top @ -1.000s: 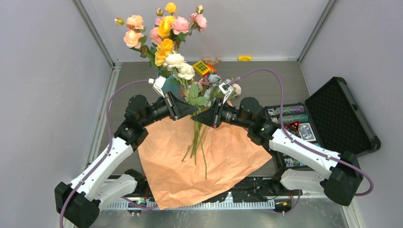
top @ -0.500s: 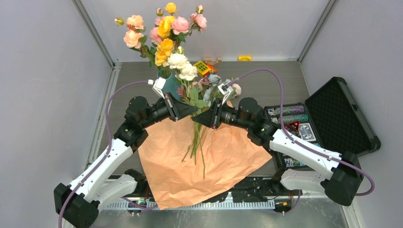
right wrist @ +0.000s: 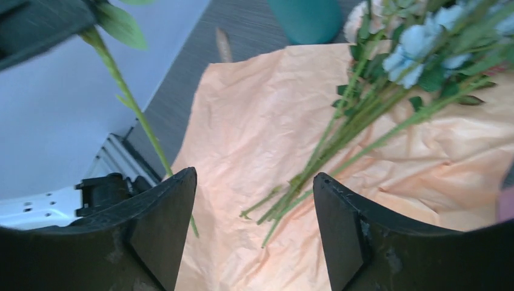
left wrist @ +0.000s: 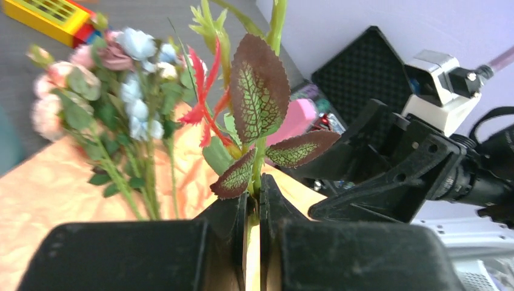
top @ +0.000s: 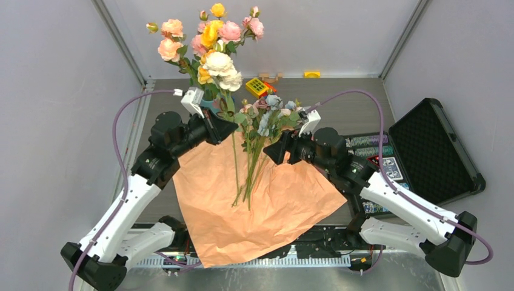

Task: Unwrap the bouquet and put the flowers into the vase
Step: Insert the fake flower into the vase.

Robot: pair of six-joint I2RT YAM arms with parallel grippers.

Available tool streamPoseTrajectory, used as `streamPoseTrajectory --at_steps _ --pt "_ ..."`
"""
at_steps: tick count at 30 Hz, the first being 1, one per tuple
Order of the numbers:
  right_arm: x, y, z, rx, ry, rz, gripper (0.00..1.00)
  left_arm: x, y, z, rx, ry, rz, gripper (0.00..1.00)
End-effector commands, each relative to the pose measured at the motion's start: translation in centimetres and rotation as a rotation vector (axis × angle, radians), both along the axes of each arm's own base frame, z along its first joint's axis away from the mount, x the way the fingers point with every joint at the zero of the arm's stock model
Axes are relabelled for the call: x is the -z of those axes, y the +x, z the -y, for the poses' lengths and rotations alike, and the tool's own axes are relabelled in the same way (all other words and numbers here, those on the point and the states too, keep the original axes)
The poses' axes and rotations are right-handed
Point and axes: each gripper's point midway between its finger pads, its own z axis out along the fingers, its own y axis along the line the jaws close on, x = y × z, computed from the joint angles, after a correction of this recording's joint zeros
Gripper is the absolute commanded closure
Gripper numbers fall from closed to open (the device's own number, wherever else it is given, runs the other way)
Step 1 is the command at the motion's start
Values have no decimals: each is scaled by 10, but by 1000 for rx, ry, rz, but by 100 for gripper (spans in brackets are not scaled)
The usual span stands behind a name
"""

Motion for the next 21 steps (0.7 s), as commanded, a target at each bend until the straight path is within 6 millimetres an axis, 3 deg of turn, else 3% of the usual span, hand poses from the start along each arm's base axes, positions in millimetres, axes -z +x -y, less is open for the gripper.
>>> streamPoseTrajectory --at_steps 1,5,11,15,21 --pt "-3 16 37 142 -122 50 22 -14 24 -28 -107 154 134 100" --pt "2 23 58 197 -161 60 13 -28 46 -47 -143 166 159 100" --pt "15 36 85 248 -186 49 10 -51 77 -94 -285 160 245 100" --pt "18 45 99 269 -190 32 9 -68 87 -127 -405 143 321 100" --pt "16 47 108 278 -171 22 10 -99 94 -159 -493 127 430 100"
